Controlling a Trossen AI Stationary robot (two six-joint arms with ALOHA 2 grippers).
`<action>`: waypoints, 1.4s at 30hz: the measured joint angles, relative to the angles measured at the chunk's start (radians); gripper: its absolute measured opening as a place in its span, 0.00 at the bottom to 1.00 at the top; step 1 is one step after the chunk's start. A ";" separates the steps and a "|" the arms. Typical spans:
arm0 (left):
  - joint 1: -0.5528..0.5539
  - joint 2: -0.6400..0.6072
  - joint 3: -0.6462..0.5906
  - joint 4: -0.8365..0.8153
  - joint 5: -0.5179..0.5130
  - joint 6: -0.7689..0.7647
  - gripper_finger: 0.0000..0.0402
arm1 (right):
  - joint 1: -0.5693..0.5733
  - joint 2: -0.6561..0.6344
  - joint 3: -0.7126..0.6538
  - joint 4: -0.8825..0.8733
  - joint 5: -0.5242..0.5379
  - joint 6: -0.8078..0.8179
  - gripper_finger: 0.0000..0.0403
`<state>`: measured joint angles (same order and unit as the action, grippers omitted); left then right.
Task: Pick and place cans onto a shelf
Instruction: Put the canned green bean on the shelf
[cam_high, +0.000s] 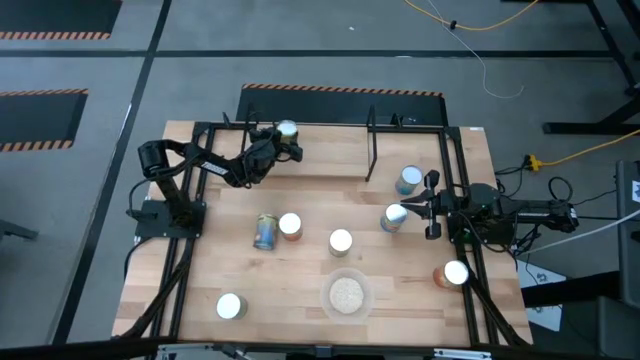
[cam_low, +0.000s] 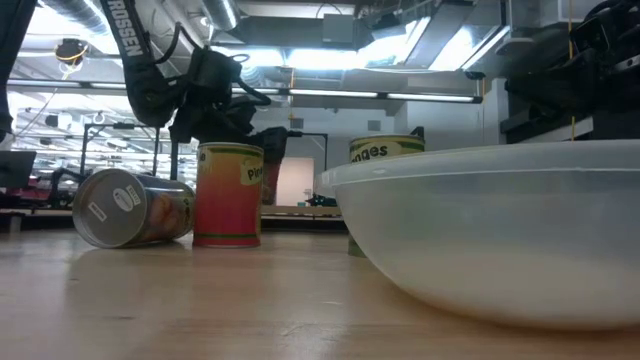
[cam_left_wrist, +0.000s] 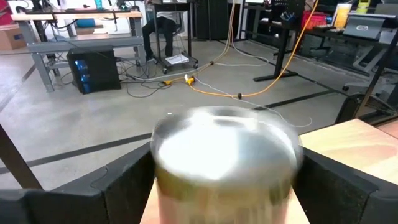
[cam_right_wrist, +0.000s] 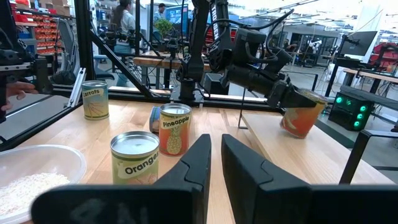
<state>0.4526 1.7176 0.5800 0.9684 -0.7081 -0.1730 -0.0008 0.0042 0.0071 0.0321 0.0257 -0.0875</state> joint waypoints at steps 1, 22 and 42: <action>0.000 0.000 0.000 0.000 0.000 0.000 0.85 | 0.000 0.000 0.000 0.000 0.000 0.000 0.11; 0.001 0.000 0.000 0.015 -0.001 0.000 0.86 | 0.000 0.000 0.000 0.000 0.000 0.000 0.11; 0.001 -0.001 0.000 0.228 -0.005 0.065 0.87 | 0.000 0.000 0.000 0.000 0.000 0.000 0.11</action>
<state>0.4534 1.7168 0.5800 1.1963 -0.7132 -0.1077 -0.0010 0.0040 0.0071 0.0320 0.0257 -0.0872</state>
